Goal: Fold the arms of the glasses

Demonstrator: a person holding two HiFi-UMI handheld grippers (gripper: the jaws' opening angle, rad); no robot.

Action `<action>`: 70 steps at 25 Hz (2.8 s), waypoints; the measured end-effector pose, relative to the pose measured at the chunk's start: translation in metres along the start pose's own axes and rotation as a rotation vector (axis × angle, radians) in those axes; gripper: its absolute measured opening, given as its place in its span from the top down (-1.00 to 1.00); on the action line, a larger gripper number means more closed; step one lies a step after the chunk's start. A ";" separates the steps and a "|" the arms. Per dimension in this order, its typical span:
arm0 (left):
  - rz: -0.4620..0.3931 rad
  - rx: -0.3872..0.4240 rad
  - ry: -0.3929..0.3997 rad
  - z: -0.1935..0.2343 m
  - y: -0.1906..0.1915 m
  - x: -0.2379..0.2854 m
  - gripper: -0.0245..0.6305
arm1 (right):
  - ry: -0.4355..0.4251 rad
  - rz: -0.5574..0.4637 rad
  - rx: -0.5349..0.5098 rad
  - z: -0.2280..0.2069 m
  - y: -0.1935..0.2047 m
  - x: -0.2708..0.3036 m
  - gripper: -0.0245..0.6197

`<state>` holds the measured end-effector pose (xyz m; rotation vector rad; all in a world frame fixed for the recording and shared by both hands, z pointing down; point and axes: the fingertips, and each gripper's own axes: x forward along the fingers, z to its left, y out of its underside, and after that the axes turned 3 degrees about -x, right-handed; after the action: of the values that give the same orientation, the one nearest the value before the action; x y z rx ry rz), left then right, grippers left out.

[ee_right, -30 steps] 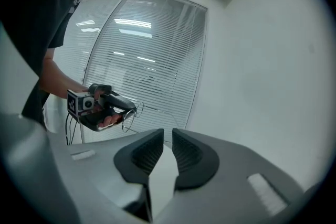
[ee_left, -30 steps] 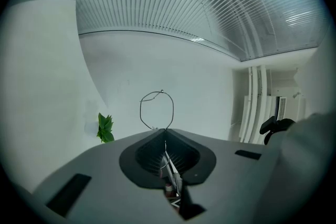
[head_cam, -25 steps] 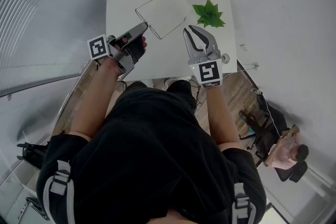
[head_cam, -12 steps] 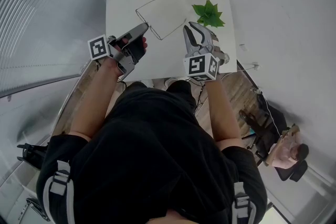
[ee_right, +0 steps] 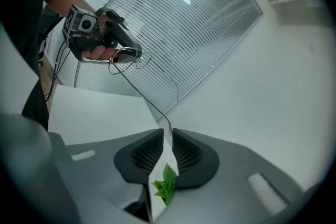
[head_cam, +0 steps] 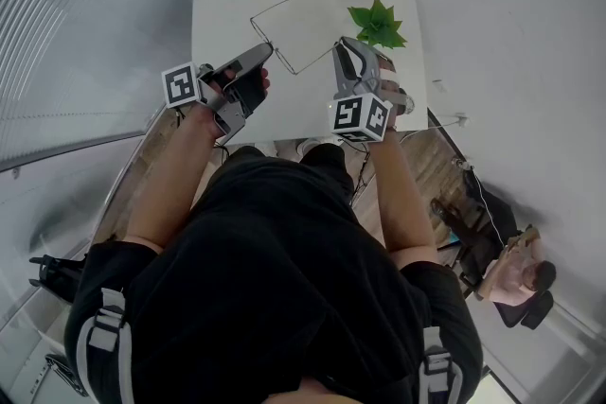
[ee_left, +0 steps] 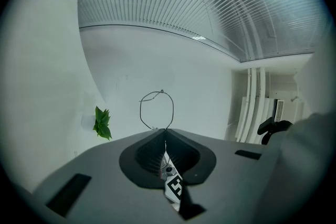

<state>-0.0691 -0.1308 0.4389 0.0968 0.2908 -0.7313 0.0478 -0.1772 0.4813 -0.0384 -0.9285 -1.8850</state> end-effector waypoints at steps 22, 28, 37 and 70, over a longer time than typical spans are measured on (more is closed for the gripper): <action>0.059 -0.036 0.012 0.001 0.027 0.014 0.89 | 0.035 -0.022 -0.118 -0.006 0.002 -0.011 0.82; 0.085 -0.041 0.008 0.000 0.034 0.016 0.89 | 0.042 -0.042 -0.149 -0.007 -0.004 -0.014 0.82; 0.122 -0.051 0.004 0.001 0.046 0.019 0.89 | 0.022 -0.067 -0.187 0.000 -0.011 -0.017 0.82; 0.201 -0.075 0.013 0.004 0.058 0.024 0.89 | -0.022 -0.172 -0.330 0.017 -0.053 -0.003 0.82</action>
<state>-0.0126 -0.1036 0.4349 0.0592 0.3160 -0.5199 0.0019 -0.1530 0.4609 -0.1831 -0.6426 -2.1863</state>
